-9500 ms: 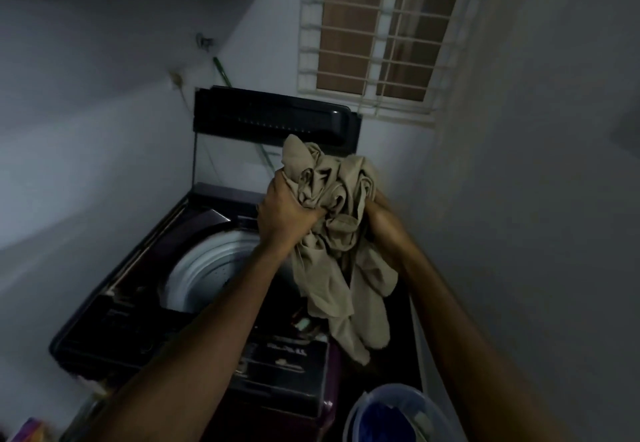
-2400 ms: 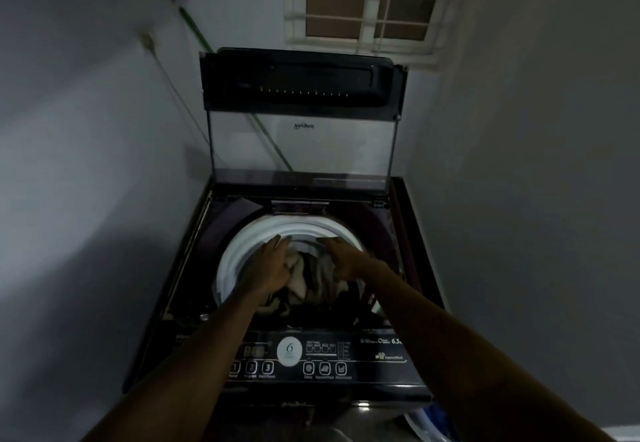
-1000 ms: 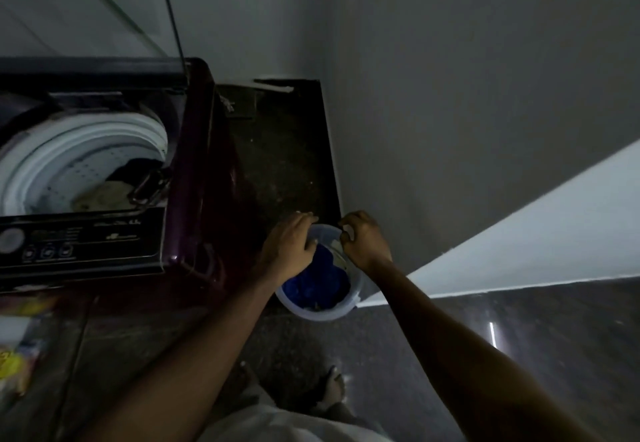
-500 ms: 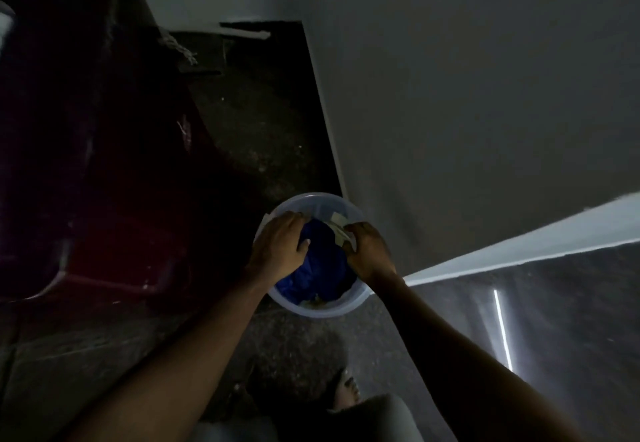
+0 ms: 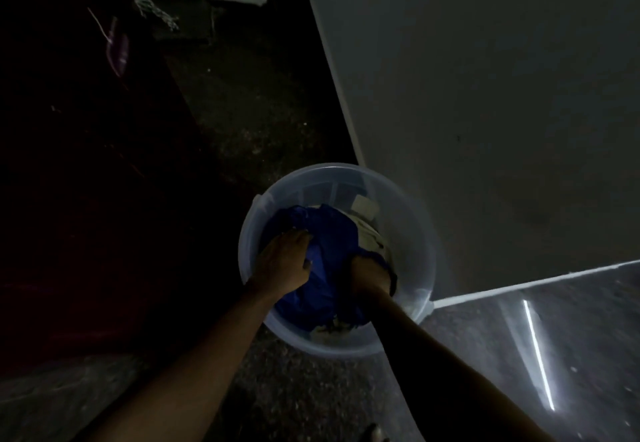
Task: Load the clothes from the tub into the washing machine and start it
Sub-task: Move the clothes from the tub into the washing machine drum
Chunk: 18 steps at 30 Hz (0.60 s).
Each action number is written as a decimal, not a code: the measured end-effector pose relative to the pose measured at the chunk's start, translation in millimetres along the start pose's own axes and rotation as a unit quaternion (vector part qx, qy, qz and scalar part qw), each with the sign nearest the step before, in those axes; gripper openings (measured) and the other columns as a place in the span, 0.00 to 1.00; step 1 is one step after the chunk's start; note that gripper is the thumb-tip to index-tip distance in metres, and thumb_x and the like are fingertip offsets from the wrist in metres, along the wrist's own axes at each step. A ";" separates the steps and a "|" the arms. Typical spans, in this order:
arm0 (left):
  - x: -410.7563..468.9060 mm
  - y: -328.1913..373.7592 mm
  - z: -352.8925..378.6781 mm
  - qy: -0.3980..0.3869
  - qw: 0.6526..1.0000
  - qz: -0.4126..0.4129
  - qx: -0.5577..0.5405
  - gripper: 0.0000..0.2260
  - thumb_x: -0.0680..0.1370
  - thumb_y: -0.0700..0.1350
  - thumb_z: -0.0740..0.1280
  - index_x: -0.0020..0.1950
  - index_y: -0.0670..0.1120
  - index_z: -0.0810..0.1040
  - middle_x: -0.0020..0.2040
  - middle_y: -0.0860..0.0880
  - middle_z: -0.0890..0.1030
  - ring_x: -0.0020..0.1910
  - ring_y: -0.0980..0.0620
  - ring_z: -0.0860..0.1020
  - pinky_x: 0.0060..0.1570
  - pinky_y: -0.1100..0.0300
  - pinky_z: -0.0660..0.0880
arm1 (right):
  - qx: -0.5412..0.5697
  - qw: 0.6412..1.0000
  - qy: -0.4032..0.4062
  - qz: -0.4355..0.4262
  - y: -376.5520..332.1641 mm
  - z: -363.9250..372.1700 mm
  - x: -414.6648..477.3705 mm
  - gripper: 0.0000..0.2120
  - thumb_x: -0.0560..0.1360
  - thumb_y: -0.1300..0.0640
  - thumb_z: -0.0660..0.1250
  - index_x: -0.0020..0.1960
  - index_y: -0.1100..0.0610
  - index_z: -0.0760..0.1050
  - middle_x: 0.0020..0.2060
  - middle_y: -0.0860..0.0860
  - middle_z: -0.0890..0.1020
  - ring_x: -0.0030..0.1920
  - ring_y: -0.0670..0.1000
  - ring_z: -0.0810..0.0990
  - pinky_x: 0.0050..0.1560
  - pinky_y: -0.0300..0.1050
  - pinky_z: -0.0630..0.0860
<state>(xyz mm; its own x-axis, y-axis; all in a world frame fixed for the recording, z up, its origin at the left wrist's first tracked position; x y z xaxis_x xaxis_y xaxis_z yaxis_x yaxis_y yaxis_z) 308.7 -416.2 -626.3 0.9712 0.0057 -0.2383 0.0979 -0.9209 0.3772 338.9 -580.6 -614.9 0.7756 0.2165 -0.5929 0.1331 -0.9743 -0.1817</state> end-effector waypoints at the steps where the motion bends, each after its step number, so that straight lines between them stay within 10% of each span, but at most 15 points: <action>1: 0.8 -0.4 -0.2 0.001 1.000 -0.003 -0.005 0.25 0.79 0.47 0.63 0.75 0.45 0.64 0.74 0.46 0.67 0.75 0.47 0.62 0.74 0.55 0.57 | -0.007 1.000 0.016 0.006 -0.4 -3.0 -1.1 0.13 0.79 0.57 0.59 0.59 0.60 0.76 0.56 0.56 0.80 0.57 0.58 0.79 0.51 0.50 0.76; 13: -55.8 92.8 -171.4 0.024 0.987 -0.060 -0.148 0.31 0.73 0.58 0.67 0.73 0.49 0.66 0.70 0.48 0.71 0.70 0.46 0.68 0.71 0.49 0.63 | 0.130 0.974 0.156 -0.105 -55.5 -202.2 -130.6 0.16 0.76 0.61 0.62 0.63 0.55 0.74 0.55 0.54 0.82 0.55 0.57 0.80 0.49 0.45 0.73; 18: -96.8 149.1 -293.9 0.064 0.967 -0.087 -0.230 0.34 0.72 0.51 0.75 0.74 0.48 0.66 0.71 0.48 0.72 0.69 0.48 0.69 0.62 0.64 0.63 | 0.200 0.944 0.194 -0.178 -80.6 -309.6 -210.0 0.20 0.71 0.69 0.62 0.61 0.59 0.77 0.55 0.57 0.81 0.53 0.56 0.80 0.46 0.37 0.68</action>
<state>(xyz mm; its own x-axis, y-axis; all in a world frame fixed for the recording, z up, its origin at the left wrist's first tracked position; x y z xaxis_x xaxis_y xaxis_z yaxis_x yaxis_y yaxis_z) 293.2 -439.5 -284.0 0.9475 0.2201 -0.2320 0.3196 -0.6319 0.7061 356.4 -566.8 -232.9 0.9036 0.4111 -0.1208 0.2446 -0.7264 -0.6423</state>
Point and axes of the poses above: each hand's wrist, its own x-axis towards the middle knuckle, its own z-axis out of the palm, y = z × x, the point moved 4 cm from there along x, towards the middle knuckle
